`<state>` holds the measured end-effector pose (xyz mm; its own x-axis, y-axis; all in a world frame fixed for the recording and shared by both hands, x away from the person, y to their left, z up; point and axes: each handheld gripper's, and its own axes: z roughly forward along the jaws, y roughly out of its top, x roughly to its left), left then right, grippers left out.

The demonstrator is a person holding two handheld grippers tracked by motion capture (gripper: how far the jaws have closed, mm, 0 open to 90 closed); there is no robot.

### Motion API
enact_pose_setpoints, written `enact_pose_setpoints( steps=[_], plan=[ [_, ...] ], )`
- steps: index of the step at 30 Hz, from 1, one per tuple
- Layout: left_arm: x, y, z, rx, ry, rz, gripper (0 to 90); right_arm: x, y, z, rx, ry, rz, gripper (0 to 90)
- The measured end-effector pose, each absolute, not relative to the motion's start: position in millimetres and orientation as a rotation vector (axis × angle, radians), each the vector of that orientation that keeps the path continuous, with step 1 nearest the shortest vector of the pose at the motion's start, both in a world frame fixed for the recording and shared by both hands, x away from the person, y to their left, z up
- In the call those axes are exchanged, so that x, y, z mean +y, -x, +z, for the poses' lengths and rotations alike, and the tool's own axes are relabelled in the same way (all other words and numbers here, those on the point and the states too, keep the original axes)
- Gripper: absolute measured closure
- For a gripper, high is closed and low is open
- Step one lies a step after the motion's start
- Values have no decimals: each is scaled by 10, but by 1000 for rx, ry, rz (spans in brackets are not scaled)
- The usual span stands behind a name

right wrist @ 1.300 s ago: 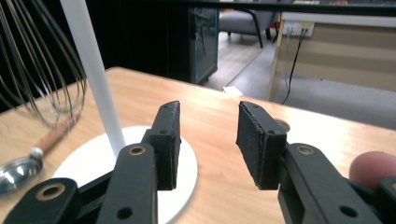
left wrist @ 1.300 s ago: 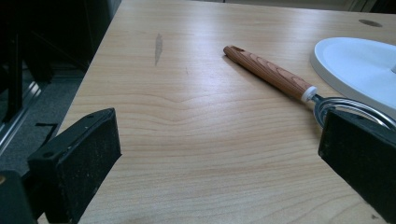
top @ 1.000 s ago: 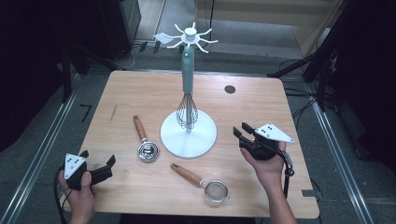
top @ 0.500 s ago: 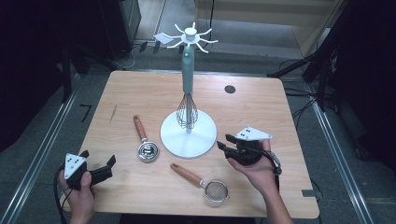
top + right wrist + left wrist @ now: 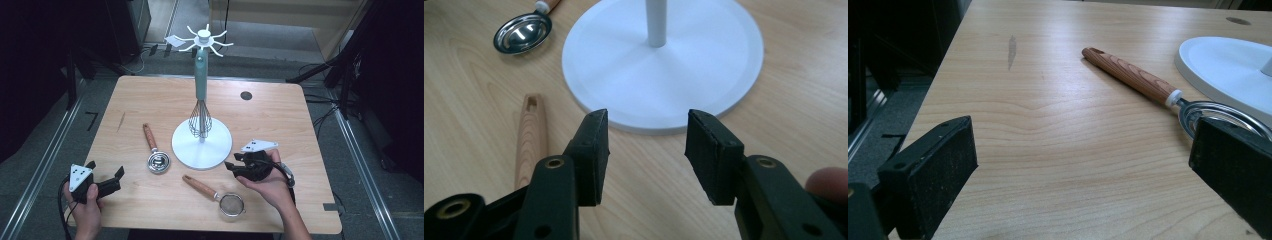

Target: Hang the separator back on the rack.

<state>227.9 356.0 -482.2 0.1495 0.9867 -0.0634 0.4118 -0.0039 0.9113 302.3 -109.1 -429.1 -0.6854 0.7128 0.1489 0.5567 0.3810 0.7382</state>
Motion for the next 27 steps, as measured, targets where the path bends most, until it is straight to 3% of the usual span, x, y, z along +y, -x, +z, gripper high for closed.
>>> enact_pose_setpoints(
  steps=[10,27],
  plan=[
    [3561,-2280,-4822,1395,-1559,832,0,-975,-3004,-4323,2566,-1165,1185,478],
    [3562,-2280,-4821,1395,-1561,831,0,-751,-2902,-4331,2727,-1074,1053,555]
  ],
)
